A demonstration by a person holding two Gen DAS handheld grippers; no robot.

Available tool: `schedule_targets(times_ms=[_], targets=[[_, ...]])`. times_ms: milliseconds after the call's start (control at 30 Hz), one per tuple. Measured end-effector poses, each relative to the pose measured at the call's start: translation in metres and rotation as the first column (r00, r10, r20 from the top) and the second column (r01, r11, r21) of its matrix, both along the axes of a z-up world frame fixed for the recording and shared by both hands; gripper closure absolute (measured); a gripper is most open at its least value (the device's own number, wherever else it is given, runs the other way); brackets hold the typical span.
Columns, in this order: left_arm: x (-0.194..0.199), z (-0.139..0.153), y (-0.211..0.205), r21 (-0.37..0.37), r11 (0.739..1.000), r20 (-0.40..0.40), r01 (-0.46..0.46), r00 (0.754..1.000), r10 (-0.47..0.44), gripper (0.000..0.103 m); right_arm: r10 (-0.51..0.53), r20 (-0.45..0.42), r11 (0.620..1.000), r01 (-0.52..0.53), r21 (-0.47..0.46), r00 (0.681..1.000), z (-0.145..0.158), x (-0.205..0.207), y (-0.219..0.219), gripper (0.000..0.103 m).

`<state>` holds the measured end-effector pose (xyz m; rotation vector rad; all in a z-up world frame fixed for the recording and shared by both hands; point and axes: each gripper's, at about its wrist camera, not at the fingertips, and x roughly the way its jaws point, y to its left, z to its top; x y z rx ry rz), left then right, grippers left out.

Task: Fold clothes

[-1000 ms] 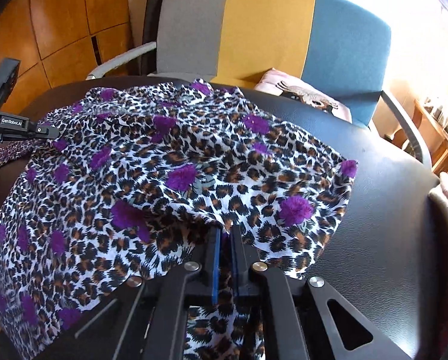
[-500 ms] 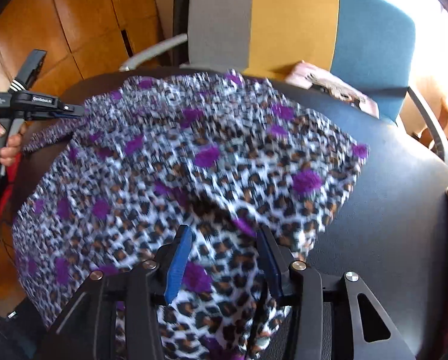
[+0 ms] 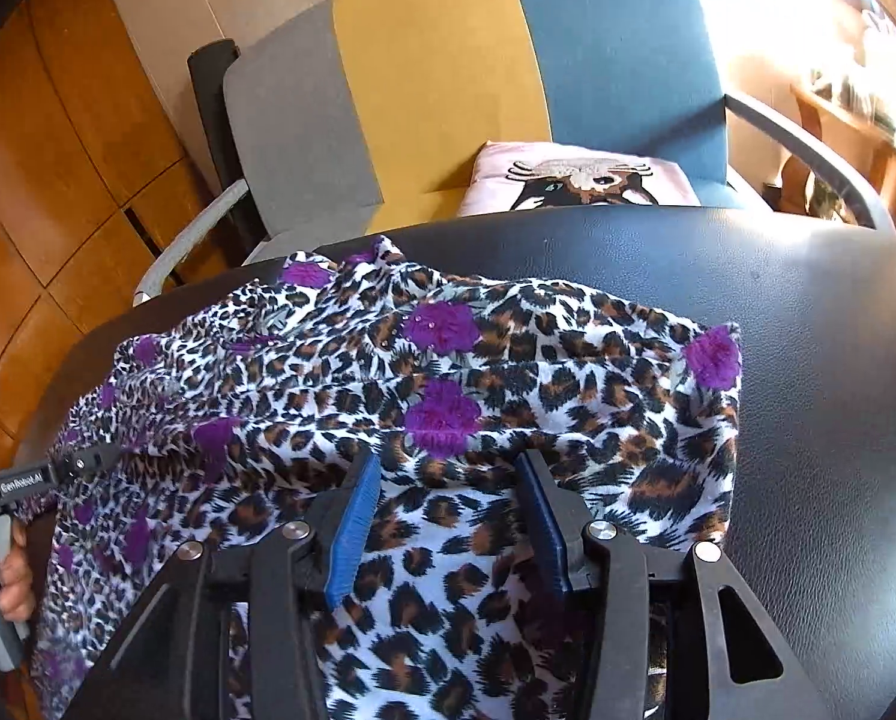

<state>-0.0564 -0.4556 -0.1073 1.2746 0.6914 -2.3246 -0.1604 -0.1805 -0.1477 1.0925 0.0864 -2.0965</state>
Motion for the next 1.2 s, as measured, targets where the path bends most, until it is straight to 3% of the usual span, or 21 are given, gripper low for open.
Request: schedule_targets(times_ms=[100,233,367,500,867,967,1033,1067,1100,1200], targets=[[-0.004,0.003,-0.001,-0.005,1.000,0.016,0.005,1.000,-0.005,0.087,0.027,-0.002,1.000,-0.027,0.012,1.000,0.003,0.000,-0.002,0.054],[-0.010,0.020,-0.008,0.032,0.999,-0.058,0.015,0.998,-0.013,0.087,0.079,-0.003,0.996,-0.078,0.043,0.997,0.017,0.000,-0.004,0.054],[-0.034,0.031,-0.019,0.067,0.997,-0.091,0.034,0.995,-0.027,0.087,0.115,-0.010,0.993,-0.115,-0.018,0.993,0.038,-0.011,-0.010,0.053],[-0.057,0.037,-0.028,0.069,0.996,-0.100,0.053,0.994,-0.046,0.087,0.165,-0.008,0.986,-0.165,-0.019,0.986,0.046,-0.032,-0.036,0.053],[-0.144,0.021,-0.042,0.078,0.990,-0.030,0.117,0.993,-0.115,0.082,0.201,0.040,0.977,-0.203,0.061,0.979,0.024,-0.093,-0.116,0.053],[-0.161,0.010,-0.039,0.075,0.989,0.003,0.126,0.992,-0.126,0.081,0.226,0.011,0.968,-0.226,0.105,0.974,0.018,-0.091,-0.128,0.058],[-0.161,0.010,-0.036,0.060,0.990,-0.004,0.125,0.992,-0.125,0.083,0.238,-0.010,0.964,-0.235,0.124,0.971,0.017,-0.088,-0.130,0.069],[-0.159,0.011,-0.035,0.053,0.991,-0.011,0.123,0.992,-0.123,0.088,0.243,-0.019,0.962,-0.238,0.134,0.970,0.017,-0.086,-0.131,0.077],[-0.157,0.012,-0.034,0.045,0.992,-0.019,0.122,0.992,-0.121,0.101,0.248,-0.028,0.960,-0.242,0.144,0.968,0.017,-0.085,-0.132,0.082],[-0.152,0.016,-0.031,0.024,0.993,-0.042,0.116,0.992,-0.115,0.101,0.249,-0.053,0.957,-0.237,0.167,0.967,0.017,-0.085,-0.133,0.092]])
